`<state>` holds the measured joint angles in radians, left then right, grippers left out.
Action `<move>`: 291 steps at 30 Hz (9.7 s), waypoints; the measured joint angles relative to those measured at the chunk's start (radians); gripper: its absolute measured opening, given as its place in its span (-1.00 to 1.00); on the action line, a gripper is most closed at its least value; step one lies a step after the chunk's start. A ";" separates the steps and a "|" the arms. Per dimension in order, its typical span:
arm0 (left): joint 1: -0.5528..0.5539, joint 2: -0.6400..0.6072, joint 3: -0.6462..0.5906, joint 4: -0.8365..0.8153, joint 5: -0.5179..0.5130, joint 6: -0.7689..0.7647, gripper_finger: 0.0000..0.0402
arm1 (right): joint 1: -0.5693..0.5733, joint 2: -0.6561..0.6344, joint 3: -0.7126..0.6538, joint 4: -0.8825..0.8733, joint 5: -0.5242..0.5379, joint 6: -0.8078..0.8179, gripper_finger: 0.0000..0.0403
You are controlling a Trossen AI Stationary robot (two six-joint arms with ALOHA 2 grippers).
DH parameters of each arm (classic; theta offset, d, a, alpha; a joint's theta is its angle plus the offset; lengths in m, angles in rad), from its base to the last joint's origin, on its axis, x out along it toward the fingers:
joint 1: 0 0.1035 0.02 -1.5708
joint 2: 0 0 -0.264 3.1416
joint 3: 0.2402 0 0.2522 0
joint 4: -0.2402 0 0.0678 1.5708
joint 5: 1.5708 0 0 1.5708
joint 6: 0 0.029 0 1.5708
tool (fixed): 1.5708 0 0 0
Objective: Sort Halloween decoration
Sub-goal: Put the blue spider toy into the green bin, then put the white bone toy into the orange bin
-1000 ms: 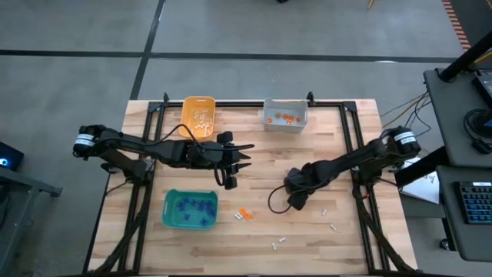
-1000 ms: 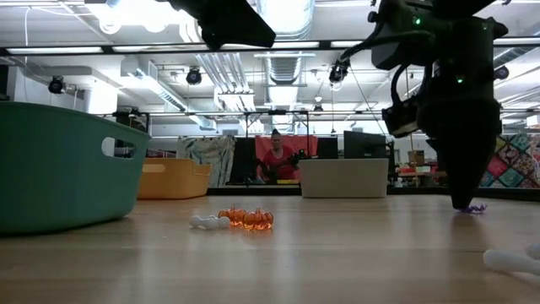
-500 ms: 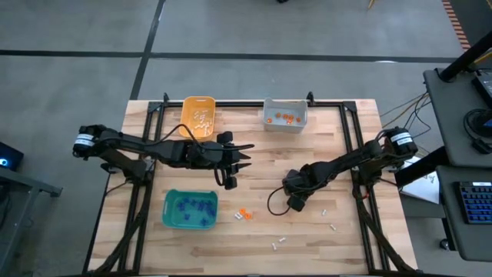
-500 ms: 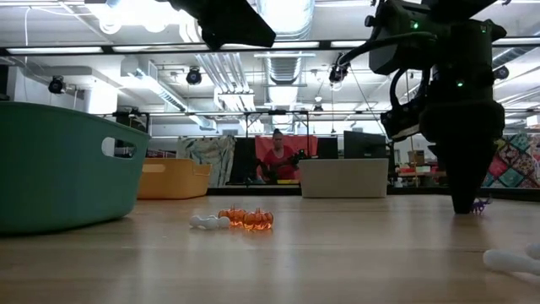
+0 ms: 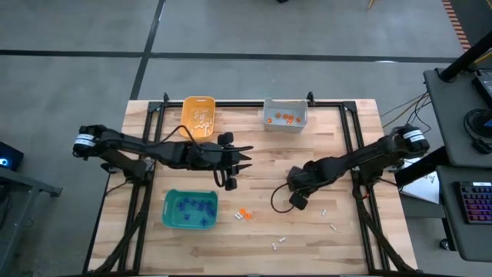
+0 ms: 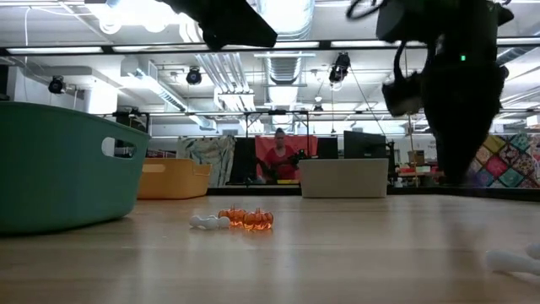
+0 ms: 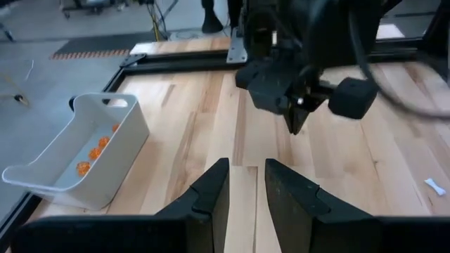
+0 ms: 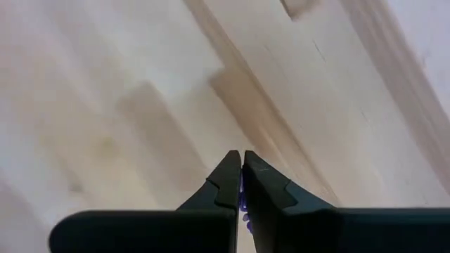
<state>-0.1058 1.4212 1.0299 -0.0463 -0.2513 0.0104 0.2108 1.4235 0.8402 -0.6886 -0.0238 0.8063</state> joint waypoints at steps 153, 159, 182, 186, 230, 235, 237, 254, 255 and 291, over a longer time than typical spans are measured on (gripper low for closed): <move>-0.316 0.099 0.266 -1.097 0.050 -0.314 -0.47 | -0.048 -0.270 0.069 0.132 0.000 -0.036 -0.26; -0.311 0.077 0.295 -0.866 -0.046 -0.024 -0.48 | -0.036 -0.188 0.069 -0.009 -0.152 0.106 -0.26; -0.219 -0.031 0.000 -0.176 -0.054 0.274 -0.61 | 0.421 -0.054 0.055 -0.355 -0.252 -0.029 -0.26; -0.208 -0.037 -0.002 -0.101 -0.054 0.288 -0.61 | 0.508 -0.051 0.055 -0.349 -0.071 -0.183 -0.26; -0.197 -0.034 -0.010 -0.070 -0.053 0.296 -0.61 | 0.441 0.200 0.054 -0.214 -0.030 -0.544 -0.93; -0.197 -0.034 -0.012 -0.070 -0.053 0.296 -0.61 | 0.438 0.169 0.052 -0.206 -0.023 -0.503 -0.95; -0.197 -0.039 -0.012 -0.076 -0.053 0.296 -0.61 | 0.427 0.138 0.058 -0.196 -0.006 -0.478 -0.96; -0.197 -0.251 -0.033 -0.159 -0.055 0.294 -0.61 | -0.042 -0.040 0.150 0.255 0.181 -0.652 -0.96; -0.197 -0.269 -0.033 -0.165 -0.055 0.291 -0.61 | -0.077 -0.031 0.150 0.308 0.180 -0.685 -0.96; -0.197 -0.482 -0.033 -0.225 -0.222 0.250 -0.61 | -0.604 0.827 0.913 1.150 -0.184 -0.818 -0.96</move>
<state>-0.3031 0.9391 0.9967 -0.2718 -0.4728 0.2606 -0.3929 2.2501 1.7528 0.4610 -0.2075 -0.0113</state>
